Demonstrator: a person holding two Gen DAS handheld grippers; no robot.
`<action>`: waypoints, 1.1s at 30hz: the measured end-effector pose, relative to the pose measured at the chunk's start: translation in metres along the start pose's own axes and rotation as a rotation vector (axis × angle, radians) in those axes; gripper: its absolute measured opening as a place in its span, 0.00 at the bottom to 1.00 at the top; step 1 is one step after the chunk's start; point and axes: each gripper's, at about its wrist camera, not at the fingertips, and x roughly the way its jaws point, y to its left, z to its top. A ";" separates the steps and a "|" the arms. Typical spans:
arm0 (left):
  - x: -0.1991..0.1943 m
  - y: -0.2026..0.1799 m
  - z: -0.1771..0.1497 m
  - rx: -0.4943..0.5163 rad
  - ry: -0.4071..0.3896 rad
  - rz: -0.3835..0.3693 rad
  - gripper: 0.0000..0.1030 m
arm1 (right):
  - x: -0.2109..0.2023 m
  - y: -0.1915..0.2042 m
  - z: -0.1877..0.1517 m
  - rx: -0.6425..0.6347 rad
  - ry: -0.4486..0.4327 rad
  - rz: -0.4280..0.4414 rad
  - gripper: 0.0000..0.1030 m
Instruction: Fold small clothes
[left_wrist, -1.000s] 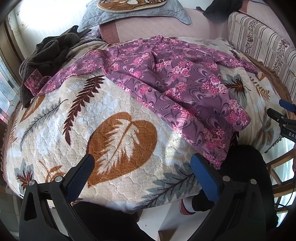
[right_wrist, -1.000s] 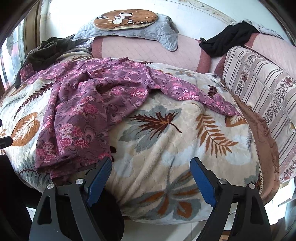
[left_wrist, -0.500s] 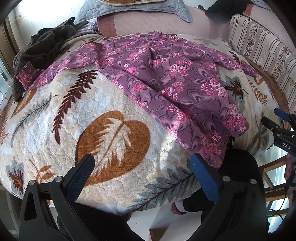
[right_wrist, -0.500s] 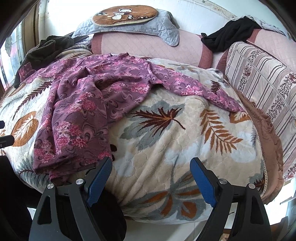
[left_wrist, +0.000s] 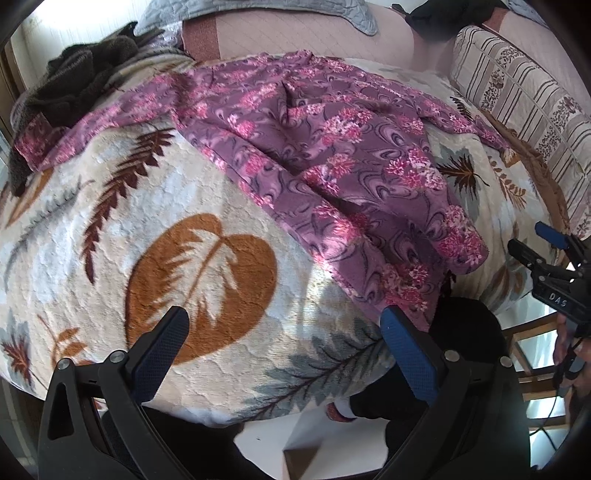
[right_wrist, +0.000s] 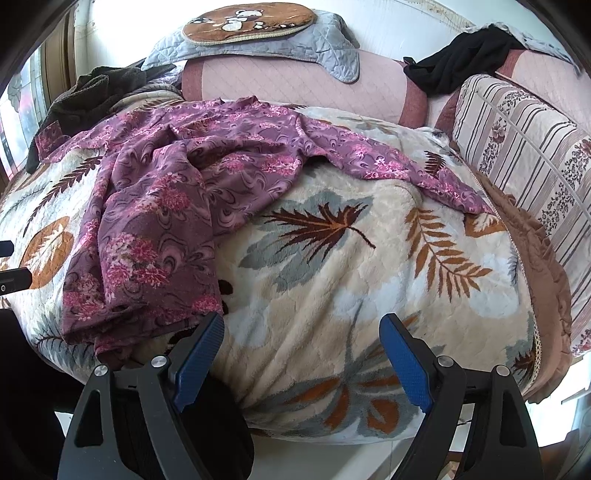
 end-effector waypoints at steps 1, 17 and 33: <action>0.002 -0.001 0.000 -0.010 0.018 -0.023 1.00 | 0.001 0.000 0.000 0.002 0.001 0.002 0.85; 0.044 -0.040 0.007 -0.141 0.275 -0.391 0.05 | 0.004 -0.012 -0.007 0.050 0.009 0.013 0.85; -0.037 0.116 -0.037 -0.338 0.040 -0.113 0.05 | 0.046 -0.008 0.017 0.116 0.103 0.205 0.85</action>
